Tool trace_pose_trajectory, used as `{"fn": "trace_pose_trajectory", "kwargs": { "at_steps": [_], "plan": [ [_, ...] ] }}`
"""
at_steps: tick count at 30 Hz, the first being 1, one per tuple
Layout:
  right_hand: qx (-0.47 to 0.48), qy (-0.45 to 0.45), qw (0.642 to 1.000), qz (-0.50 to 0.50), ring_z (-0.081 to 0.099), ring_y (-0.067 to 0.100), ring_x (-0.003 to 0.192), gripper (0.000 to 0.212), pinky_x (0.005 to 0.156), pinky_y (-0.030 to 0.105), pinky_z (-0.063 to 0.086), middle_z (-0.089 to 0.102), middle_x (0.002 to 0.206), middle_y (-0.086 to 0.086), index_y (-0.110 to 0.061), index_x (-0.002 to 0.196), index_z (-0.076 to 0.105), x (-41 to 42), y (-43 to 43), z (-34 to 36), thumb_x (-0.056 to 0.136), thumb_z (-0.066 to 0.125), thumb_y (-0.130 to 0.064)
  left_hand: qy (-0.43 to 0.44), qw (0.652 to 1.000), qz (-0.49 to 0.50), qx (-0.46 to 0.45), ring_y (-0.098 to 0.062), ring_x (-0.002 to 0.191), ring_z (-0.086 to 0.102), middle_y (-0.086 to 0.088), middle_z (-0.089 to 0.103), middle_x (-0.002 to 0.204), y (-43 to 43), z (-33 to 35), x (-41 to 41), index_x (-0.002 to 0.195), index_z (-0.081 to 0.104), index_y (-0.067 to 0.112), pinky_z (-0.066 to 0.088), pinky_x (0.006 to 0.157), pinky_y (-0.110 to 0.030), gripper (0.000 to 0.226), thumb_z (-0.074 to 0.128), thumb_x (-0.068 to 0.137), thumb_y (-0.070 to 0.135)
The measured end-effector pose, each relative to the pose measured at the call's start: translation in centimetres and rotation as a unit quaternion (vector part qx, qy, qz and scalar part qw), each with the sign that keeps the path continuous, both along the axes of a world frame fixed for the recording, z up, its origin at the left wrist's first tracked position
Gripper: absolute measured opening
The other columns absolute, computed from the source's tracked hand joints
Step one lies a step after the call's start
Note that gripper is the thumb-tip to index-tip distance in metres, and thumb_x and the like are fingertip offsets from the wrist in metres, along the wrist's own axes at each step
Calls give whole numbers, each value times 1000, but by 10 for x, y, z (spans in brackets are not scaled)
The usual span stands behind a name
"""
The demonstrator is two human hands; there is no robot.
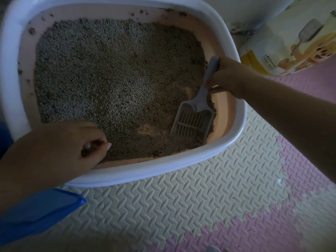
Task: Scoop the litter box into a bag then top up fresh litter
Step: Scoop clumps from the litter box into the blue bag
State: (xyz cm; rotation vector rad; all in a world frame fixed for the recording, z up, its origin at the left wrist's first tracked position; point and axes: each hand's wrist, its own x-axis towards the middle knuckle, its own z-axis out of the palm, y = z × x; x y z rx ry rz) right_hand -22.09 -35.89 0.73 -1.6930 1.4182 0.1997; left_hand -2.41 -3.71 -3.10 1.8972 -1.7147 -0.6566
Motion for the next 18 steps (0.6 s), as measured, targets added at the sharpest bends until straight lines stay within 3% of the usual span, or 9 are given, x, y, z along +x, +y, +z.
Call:
{"fn": "trace_pose_trajectory", "kwargs": {
  "at_steps": [4, 9, 13, 16, 18],
  "plan": [
    [49, -64, 993, -84, 68, 31, 89, 47, 71, 42, 59, 59, 111, 23, 0, 118, 49, -9, 24, -17, 75, 67, 7, 5, 1000, -2, -8, -2, 60, 50, 23, 45, 69, -2, 3, -1, 69, 57, 34, 46, 52, -35, 33, 40, 89, 53],
    [53, -116, 979, -161, 69, 33, 86, 52, 66, 40, 60, 59, 108, 29, 8, 114, 52, -13, 67, -33, 70, 78, 2, -32, 999, -4, -3, -9, 55, 48, 11, 45, 62, -3, 9, -3, 62, 57, 26, 43, 49, -35, 37, 43, 88, 47],
    [54, -125, 983, -121, 70, 33, 83, 32, 77, 42, 58, 66, 95, 29, 10, 90, 63, -15, 73, -23, 67, 81, -2, -70, 998, -3, -1, -11, 56, 51, 9, 51, 63, -2, 15, -5, 64, 62, 23, 41, 48, -29, 37, 43, 87, 46],
    [26, -93, 992, -82, 69, 28, 86, 58, 74, 38, 59, 64, 104, 20, 1, 106, 60, -18, 73, -20, 58, 87, -14, -85, 996, 0, 10, -9, 55, 50, 9, 51, 62, 0, 18, -5, 65, 62, 25, 38, 48, -26, 37, 42, 87, 47],
    [-55, -47, 997, 1, 61, 14, 85, 61, 64, 19, 55, 57, 103, 2, -16, 109, 58, -19, 72, -20, 57, 88, -22, -92, 996, 4, 19, -9, 55, 51, 9, 51, 62, 1, 19, -4, 65, 61, 25, 40, 47, -28, 38, 41, 87, 48]
  ]
}}
